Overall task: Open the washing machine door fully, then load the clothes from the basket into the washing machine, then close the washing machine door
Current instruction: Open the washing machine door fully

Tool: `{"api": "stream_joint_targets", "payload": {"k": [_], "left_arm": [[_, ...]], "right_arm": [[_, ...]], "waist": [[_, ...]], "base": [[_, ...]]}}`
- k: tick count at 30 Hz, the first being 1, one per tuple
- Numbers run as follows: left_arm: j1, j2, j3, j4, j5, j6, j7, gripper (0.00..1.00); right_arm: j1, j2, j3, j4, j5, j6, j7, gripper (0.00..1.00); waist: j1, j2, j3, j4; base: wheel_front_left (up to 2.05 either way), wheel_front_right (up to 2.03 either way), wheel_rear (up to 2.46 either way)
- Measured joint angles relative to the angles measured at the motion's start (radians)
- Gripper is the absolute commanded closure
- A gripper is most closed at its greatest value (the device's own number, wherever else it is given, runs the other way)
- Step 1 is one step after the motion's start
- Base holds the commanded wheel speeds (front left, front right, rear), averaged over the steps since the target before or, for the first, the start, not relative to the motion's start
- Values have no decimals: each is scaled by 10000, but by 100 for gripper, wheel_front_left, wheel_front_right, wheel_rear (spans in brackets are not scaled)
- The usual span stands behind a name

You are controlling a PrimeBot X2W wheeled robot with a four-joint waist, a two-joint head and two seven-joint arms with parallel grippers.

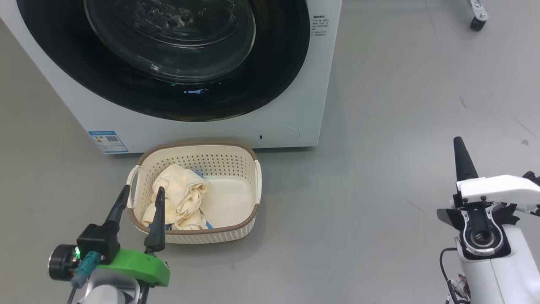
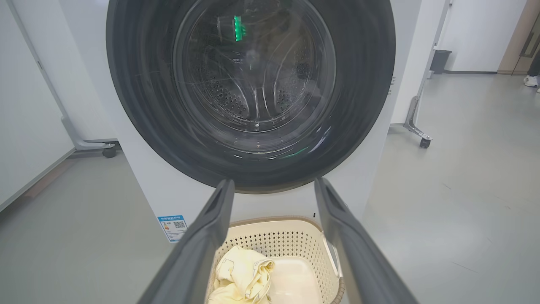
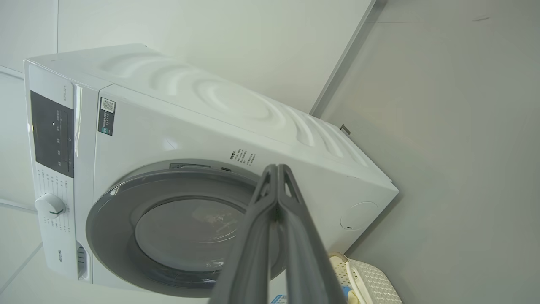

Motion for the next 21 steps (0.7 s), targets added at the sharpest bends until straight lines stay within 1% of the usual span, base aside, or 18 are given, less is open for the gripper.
{"api": "stream_joint_targets", "payload": {"k": [10,18,19,21], "left_arm": [[-383,-23,-86,-159,-2,-44,-12,0],[-771,-59,-238,-297,-17,-56,-12,0],[-805,-61,-265,-299,-19,-56,-12,0],[-872,-65,-347,-309,-48,-58,-12,0]], "right_arm": [[-969,-27,-320,98,727,0,495,100],[-2013,-290,-573,215,1218,-36,945,100],[-2144,-318,-598,240,1256,-54,1003,100],[-2393,-380,-681,284,1413,-205,1085,100]], "waist": [[0,0,447,300],[0,0,863,706],[0,0,910,772],[0,0,1002,914]], "base": [[0,0,0],[0,0,0],[0,0,0],[0,0,0]]}}
